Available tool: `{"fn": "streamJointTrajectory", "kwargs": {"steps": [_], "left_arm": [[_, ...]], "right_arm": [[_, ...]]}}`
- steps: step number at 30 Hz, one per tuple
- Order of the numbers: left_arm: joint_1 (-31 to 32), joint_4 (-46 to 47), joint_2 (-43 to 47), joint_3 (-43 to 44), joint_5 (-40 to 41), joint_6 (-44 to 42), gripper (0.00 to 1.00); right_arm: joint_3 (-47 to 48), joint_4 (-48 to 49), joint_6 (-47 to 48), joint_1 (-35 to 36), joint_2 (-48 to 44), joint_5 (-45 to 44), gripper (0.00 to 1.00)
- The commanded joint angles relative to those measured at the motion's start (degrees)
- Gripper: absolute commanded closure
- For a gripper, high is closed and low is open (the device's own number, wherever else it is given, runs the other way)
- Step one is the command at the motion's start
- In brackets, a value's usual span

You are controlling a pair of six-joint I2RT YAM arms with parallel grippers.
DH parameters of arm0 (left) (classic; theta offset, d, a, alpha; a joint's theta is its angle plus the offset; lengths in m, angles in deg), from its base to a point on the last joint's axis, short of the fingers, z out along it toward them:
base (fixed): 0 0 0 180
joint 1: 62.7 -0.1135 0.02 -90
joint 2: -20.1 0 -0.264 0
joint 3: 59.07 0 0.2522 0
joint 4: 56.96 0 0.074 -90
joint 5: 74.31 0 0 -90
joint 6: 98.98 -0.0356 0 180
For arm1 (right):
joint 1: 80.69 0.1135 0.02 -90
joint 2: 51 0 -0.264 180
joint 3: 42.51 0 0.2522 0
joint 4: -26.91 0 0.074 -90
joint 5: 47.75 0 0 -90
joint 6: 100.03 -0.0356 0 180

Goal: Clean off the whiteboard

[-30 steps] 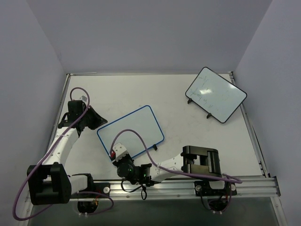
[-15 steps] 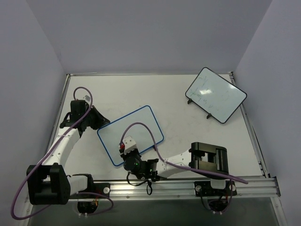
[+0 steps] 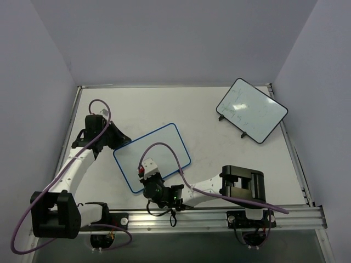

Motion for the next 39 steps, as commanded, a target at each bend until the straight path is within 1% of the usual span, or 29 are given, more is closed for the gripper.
{"fn": "streamJointTrajectory", "kwargs": {"steps": [1, 13, 21, 33, 39], "left_arm": [[1.02, 0.93, 0.70, 2.15, 0.39, 0.58, 0.98], [4.01, 1.63, 0.17, 2.24, 1.88, 1.46, 0.98], [4.98, 1.81, -0.18, 2.68, 2.15, 1.81, 0.98], [6.38, 2.25, -1.15, 3.30, 2.85, 2.16, 0.98], [6.65, 2.16, -1.41, 3.65, 3.12, 2.16, 0.98]], "right_arm": [[3.37, -0.80, 2.49, 0.81, 2.83, -0.73, 1.00], [8.47, -0.27, 5.38, 3.36, 5.38, 2.26, 1.00], [11.20, -2.11, 6.00, 3.81, 7.05, 3.23, 1.00], [11.38, -3.60, 4.95, 4.16, 7.32, 3.05, 1.00], [8.74, -4.22, 3.11, 3.54, 5.83, 1.91, 1.00]]}}
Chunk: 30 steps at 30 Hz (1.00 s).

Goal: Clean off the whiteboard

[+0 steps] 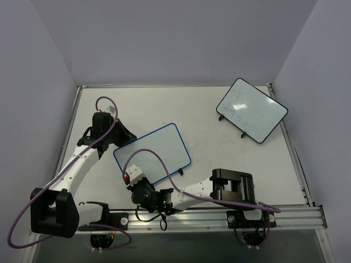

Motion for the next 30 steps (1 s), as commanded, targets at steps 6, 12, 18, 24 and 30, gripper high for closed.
{"fn": "streamJointTrajectory", "kwargs": {"steps": [6, 12, 18, 24, 30], "left_arm": [[0.83, -0.11, -0.91, 2.47, -0.64, 0.30, 0.98], [1.10, -0.11, -1.00, 2.73, -0.38, 0.30, 0.98], [1.19, 0.06, -1.09, 2.65, -0.38, 0.30, 0.98], [1.19, -0.38, -1.00, 2.91, -0.29, 0.04, 0.98], [1.19, -0.47, -1.09, 3.00, -0.12, 0.04, 0.98]], "right_arm": [[-4.41, -3.02, -4.31, -1.34, -2.35, -2.03, 1.00], [-7.92, -3.73, -7.13, -2.48, -4.64, -3.78, 1.00], [-10.56, -3.99, -9.06, -4.06, -6.75, -4.49, 1.00], [-13.55, -4.43, -10.99, -6.70, -9.21, -5.11, 1.00], [-16.54, -5.13, -13.28, -9.33, -11.59, -5.46, 1.00]]}}
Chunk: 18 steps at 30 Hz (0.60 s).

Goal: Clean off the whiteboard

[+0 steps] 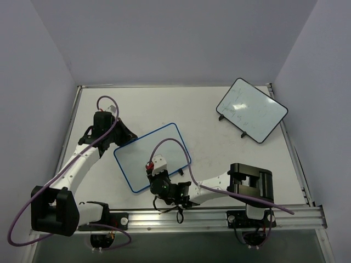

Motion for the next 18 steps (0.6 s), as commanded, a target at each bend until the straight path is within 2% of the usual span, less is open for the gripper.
{"fn": "streamJointTrajectory", "kwargs": {"steps": [1, 18], "left_arm": [[0.64, -0.44, -0.17, 2.25, -0.73, 0.02, 0.98], [0.55, -1.67, 0.62, 3.04, 0.06, -0.16, 0.98]], "right_arm": [[-2.27, -5.20, -2.18, -3.48, -1.29, -5.37, 1.00], [-7.28, -8.19, -7.28, -8.66, -6.39, -6.60, 1.00]]}}
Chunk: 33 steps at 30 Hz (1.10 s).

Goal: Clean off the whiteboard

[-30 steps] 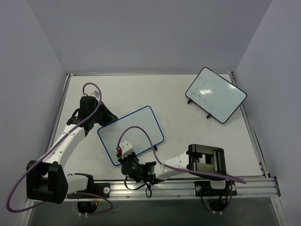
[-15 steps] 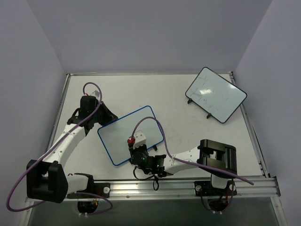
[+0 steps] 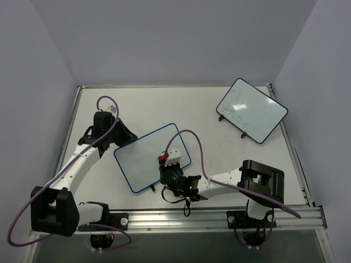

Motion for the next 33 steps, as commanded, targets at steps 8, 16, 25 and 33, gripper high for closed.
{"fn": "streamJointTrajectory", "kwargs": {"steps": [8, 16, 25, 33], "left_arm": [[0.25, -1.70, 0.71, 3.86, 0.52, -0.07, 0.97], [-1.07, -2.40, 0.18, 5.79, 0.09, -0.42, 0.96], [-1.69, -2.23, 0.00, 6.32, 0.79, -0.33, 0.95], [-3.71, -1.79, -0.17, 7.99, 0.09, -0.07, 0.93]], "right_arm": [[-3.88, -8.17, -3.33, -5.57, -3.74, -4.24, 1.00], [-5.99, -9.58, -5.79, -9.35, -6.11, -1.78, 1.00], [-8.98, -12.65, -8.43, -12.95, -11.11, -1.25, 1.00], [-10.65, -18.45, -9.22, -17.61, -19.29, 0.95, 1.00]]}}
